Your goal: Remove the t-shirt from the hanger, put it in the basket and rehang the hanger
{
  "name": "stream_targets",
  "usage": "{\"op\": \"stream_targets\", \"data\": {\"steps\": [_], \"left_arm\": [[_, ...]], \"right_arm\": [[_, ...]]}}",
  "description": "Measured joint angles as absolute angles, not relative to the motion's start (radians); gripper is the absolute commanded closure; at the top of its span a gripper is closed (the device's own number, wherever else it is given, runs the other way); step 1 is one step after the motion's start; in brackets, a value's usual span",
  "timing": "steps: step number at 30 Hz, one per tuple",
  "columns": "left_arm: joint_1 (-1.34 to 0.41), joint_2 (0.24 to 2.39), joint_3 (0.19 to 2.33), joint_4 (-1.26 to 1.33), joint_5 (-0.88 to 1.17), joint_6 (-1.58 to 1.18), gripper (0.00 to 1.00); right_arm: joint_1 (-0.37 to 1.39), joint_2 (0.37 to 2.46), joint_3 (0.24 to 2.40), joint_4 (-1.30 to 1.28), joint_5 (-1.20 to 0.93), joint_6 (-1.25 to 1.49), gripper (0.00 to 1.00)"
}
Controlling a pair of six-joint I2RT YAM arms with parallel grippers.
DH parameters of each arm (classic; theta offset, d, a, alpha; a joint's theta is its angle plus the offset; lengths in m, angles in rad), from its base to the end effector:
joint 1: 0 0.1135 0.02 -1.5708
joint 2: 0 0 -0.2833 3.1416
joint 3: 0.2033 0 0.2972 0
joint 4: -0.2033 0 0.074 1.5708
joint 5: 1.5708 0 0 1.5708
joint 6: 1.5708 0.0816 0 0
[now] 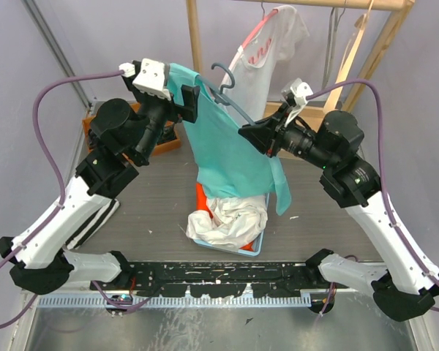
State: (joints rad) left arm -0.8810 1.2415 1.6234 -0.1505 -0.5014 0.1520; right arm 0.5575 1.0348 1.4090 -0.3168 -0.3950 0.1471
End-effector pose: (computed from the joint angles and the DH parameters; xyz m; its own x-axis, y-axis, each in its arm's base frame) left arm 0.2325 -0.2202 0.5791 0.2016 -0.0357 -0.9788 0.3522 0.9351 0.0384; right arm 0.2154 0.1713 0.5279 -0.0712 0.1150 -0.9908 -0.8127 0.5693 0.1245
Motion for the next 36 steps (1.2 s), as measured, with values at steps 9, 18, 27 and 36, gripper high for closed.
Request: {"op": "stream_targets", "data": {"steps": [9,18,27,36], "left_arm": [[-0.823,1.267,1.622,-0.139,-0.434,0.109,0.11],[-0.813,1.198,1.522,-0.132,-0.412,0.066,0.10],[-0.805,1.190,1.511,-0.130,-0.403,0.047,0.11],[-0.789,1.230,1.513,-0.115,-0.387,0.033,0.87]], "right_arm": [[0.617,1.062,1.415,-0.331,-0.340,0.122,0.99],[0.635,1.064,1.433,-0.334,-0.316,0.118,0.99],[0.668,1.067,1.446,-0.338,-0.301,0.110,0.99],[0.688,1.067,1.446,-0.347,-0.286,0.106,1.00]]}}
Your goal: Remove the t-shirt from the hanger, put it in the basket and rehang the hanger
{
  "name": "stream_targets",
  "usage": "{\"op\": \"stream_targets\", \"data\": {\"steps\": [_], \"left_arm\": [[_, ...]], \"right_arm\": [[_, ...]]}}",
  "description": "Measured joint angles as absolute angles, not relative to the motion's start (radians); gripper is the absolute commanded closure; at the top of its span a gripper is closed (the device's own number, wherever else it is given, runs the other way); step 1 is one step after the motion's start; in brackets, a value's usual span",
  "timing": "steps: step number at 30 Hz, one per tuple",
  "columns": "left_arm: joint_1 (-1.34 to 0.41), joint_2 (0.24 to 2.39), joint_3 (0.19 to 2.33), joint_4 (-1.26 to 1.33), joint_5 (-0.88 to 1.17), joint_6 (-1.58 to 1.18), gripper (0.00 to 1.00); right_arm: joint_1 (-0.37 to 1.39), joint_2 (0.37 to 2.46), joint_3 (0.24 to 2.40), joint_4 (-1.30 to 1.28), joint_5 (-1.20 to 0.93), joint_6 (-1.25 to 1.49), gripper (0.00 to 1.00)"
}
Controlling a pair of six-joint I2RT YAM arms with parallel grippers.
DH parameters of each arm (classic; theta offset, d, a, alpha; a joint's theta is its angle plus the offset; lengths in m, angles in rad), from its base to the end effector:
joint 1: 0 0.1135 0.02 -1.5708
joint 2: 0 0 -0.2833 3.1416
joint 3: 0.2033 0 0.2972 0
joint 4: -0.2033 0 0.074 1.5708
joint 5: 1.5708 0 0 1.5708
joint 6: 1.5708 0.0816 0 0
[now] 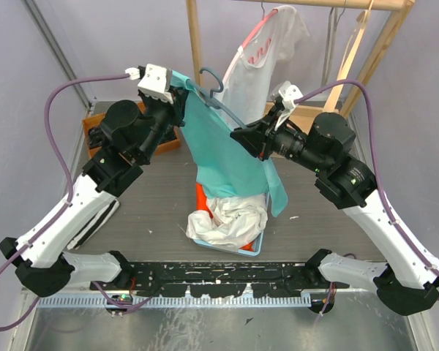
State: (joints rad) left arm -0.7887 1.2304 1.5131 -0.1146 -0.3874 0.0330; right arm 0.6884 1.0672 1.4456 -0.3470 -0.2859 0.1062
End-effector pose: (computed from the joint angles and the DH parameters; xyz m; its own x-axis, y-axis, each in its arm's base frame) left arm 0.2584 -0.2164 0.5444 0.1309 -0.0884 -0.9875 0.3903 0.9202 -0.0306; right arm 0.2046 0.1981 0.5297 -0.0636 0.0794 -0.9948 -0.8251 0.5566 0.0972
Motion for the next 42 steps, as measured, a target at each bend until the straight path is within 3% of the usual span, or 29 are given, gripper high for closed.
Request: {"op": "stream_targets", "data": {"steps": [3,12,15,17,19,22,30,42], "left_arm": [[-0.788,1.244,1.517,-0.118,-0.366,0.028,1.00],[-0.787,1.205,1.518,-0.119,-0.186,0.007,1.00],[-0.787,1.167,1.515,-0.120,-0.144,-0.006,0.80],[-0.787,1.135,1.502,-0.121,-0.143,-0.014,0.49],[-0.787,1.103,1.485,-0.121,-0.147,-0.024,0.31],[-0.787,1.081,1.478,-0.121,-0.151,-0.027,0.21],[-0.787,1.139,1.511,-0.128,-0.077,-0.023,0.16],[-0.787,1.195,1.485,-0.037,0.013,0.025,0.24]], "right_arm": [[0.692,1.067,1.446,-0.347,-0.278,0.106,0.99],[0.693,1.075,1.446,-0.347,-0.246,0.107,0.99],[0.693,1.091,1.446,-0.347,-0.240,0.107,0.99],[0.693,1.101,1.446,-0.347,-0.239,0.107,0.99],[0.693,1.107,1.446,-0.348,-0.237,0.107,0.99],[0.696,1.110,1.446,-0.348,-0.237,0.107,0.99],[0.706,1.115,1.449,-0.350,-0.237,0.107,1.00],[0.710,1.118,1.464,-0.353,-0.241,0.107,0.99]]}}
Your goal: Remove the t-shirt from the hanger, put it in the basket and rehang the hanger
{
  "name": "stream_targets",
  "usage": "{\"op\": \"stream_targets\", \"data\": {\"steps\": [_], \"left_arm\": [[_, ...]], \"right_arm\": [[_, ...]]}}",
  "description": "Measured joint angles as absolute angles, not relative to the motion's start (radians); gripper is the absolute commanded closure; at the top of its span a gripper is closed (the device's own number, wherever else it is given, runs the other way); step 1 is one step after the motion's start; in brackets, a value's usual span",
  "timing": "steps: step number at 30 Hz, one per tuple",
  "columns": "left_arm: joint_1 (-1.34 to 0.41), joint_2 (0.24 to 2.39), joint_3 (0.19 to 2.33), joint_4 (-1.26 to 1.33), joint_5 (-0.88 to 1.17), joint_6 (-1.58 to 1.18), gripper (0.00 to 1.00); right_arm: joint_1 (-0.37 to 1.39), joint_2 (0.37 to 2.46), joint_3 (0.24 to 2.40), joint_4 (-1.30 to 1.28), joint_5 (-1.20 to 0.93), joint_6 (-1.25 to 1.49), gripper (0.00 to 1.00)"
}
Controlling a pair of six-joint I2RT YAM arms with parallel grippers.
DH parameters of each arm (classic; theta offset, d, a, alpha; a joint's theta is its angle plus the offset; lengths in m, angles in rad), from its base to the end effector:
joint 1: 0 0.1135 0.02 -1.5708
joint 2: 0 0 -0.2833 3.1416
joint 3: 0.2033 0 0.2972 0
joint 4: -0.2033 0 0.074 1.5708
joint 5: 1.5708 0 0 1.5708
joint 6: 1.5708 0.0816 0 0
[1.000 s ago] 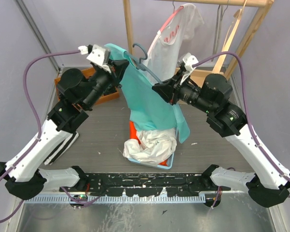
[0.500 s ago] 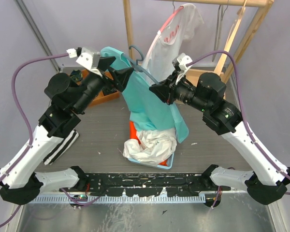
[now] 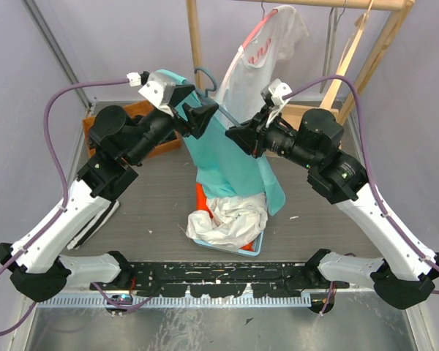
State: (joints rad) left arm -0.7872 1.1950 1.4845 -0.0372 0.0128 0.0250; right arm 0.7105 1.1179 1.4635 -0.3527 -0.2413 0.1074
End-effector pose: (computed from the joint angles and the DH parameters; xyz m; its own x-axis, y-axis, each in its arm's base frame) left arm 0.2311 -0.2335 0.5565 0.1941 -0.1594 -0.9680 0.7124 0.7012 0.0274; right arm 0.2168 0.2123 0.5222 -0.0927 0.0576 -0.9940 -0.8092 0.5774 0.1089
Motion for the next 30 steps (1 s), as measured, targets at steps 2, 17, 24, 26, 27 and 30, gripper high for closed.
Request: {"op": "stream_targets", "data": {"steps": [2,17,24,26,27,30], "left_arm": [[-0.787,1.194,1.468,-0.006,0.022,0.030,0.25],[-0.787,1.222,1.458,0.061,0.033,0.055,0.55],[-0.786,1.225,1.458,0.067,0.032,0.055,0.87],[-0.784,1.225,1.458,0.067,0.031,0.057,0.98],[-0.784,1.225,1.458,0.066,0.031,0.059,1.00],[-0.783,1.225,1.458,0.064,0.030,0.061,1.00]], "right_arm": [[0.712,1.118,1.464,-0.353,-0.245,0.107,0.99],[0.727,1.118,1.464,-0.354,-0.254,0.108,0.99],[0.731,1.118,1.464,-0.353,-0.256,0.116,0.99],[0.731,1.118,1.464,-0.353,-0.256,0.121,0.98],[0.731,1.118,1.464,-0.353,-0.255,0.124,0.94],[0.731,1.118,1.464,-0.353,-0.253,0.134,0.73]]}}
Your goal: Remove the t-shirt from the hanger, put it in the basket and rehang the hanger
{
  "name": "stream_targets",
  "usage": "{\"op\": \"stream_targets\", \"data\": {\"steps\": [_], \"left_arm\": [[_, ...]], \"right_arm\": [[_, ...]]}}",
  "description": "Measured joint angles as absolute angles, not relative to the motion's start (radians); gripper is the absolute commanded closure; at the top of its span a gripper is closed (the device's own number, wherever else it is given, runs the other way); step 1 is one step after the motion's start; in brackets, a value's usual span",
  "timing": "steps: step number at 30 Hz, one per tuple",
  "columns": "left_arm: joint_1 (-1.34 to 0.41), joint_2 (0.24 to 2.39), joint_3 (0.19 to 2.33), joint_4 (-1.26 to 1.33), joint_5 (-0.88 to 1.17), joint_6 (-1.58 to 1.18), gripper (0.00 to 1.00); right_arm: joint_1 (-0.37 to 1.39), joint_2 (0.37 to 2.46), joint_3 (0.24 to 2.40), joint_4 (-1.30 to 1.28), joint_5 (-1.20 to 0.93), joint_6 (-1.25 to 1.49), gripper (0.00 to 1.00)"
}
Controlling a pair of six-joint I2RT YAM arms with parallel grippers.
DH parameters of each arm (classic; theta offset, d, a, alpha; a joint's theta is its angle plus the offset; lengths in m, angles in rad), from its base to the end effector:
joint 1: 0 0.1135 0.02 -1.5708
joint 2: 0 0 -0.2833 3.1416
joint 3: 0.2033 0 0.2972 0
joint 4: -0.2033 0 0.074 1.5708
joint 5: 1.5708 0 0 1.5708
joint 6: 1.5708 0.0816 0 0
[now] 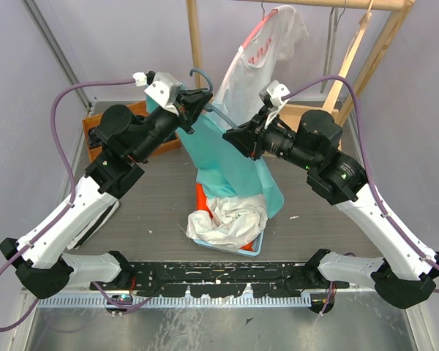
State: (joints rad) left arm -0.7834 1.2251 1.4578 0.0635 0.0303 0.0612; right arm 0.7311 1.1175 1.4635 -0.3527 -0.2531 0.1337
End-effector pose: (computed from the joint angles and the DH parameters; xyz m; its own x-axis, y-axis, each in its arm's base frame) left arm 0.2407 -0.2432 0.5510 0.2508 -0.1635 -0.9541 0.7119 0.6990 0.0673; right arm 0.2115 0.2171 0.5223 -0.1160 0.0694 -0.9908 -0.8247 0.5492 0.1350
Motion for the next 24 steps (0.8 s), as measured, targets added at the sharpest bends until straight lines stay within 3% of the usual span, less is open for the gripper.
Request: {"op": "stream_targets", "data": {"steps": [2,7,24], "left_arm": [[-0.783,1.225,1.458,0.061,0.025,0.061,1.00],[-0.783,1.225,1.458,0.038,-0.011,0.048,1.00],[-0.783,1.177,1.466,-0.050,-0.116,0.058,1.00]], "right_arm": [[0.731,1.118,1.464,-0.353,-0.248,0.136,0.59],[0.732,1.117,1.491,-0.352,-0.228,0.139,0.37],[0.732,1.124,1.607,-0.320,-0.042,0.161,0.34]]}}
